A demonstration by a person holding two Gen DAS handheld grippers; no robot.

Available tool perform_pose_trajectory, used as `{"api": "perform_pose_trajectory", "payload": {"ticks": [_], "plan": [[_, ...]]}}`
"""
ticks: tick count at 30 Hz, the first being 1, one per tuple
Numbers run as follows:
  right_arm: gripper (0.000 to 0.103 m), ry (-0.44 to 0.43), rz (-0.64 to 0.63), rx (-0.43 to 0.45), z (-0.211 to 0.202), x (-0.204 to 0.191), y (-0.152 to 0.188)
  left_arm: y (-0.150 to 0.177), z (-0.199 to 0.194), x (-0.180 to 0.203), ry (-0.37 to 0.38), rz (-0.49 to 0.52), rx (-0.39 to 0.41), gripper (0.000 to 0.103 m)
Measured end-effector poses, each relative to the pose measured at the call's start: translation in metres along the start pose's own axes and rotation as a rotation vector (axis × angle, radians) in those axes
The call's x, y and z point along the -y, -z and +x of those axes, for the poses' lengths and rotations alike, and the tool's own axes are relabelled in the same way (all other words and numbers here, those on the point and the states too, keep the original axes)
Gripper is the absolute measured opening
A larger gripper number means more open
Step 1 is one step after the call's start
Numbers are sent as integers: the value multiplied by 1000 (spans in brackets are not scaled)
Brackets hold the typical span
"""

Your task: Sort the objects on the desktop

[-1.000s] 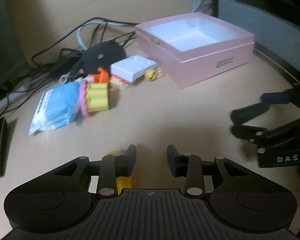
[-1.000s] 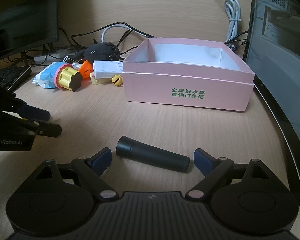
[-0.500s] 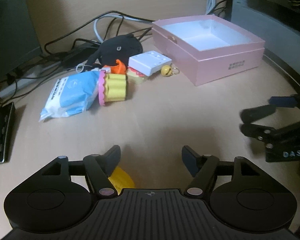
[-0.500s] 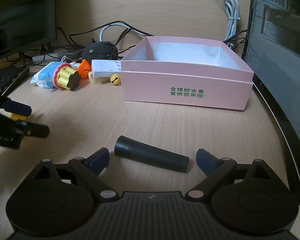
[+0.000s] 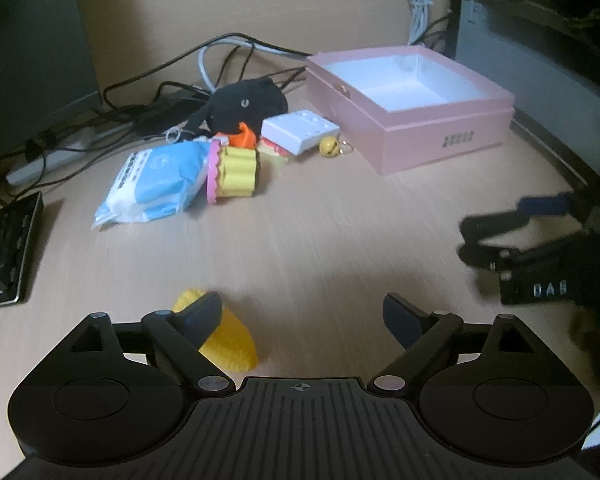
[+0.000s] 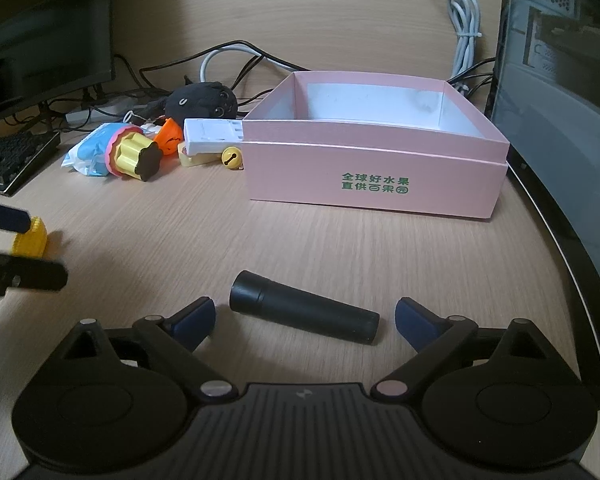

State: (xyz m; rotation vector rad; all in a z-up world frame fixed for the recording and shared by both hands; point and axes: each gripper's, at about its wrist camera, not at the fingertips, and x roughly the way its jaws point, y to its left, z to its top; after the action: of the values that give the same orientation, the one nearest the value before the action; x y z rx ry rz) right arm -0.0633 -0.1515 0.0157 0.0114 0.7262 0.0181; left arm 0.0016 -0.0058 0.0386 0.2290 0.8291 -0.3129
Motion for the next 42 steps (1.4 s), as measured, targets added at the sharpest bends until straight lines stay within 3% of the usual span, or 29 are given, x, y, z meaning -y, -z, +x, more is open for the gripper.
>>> {"api": "perform_pose_trajectory", "payload": {"ticks": [7, 13, 16, 21, 27, 31, 34, 42], "plan": [[99, 6, 2, -4, 0, 0, -1, 13, -14, -6, -9, 19, 1, 94], [100, 11, 3, -9, 1, -1, -1, 10, -22, -25, -49, -107, 47, 94], [101, 13, 5, -11, 1, 0, -2, 11, -22, -30, -78, -139, 23, 94], [101, 13, 6, -11, 1, 0, -2, 15, -3, -34, 2, -249, -54, 93], [102, 12, 5, -12, 1, 0, -2, 16, -4, -21, 91, -222, -13, 94], [103, 10, 5, -13, 2, 0, -2, 19, -10, -22, 48, -156, 33, 95], [103, 9, 4, -14, 2, -1, -1, 15, -3, -30, -16, -155, 22, 95], [103, 14, 4, -15, 2, -1, -1, -15, 27, -38, -106, -334, -41, 91]]}}
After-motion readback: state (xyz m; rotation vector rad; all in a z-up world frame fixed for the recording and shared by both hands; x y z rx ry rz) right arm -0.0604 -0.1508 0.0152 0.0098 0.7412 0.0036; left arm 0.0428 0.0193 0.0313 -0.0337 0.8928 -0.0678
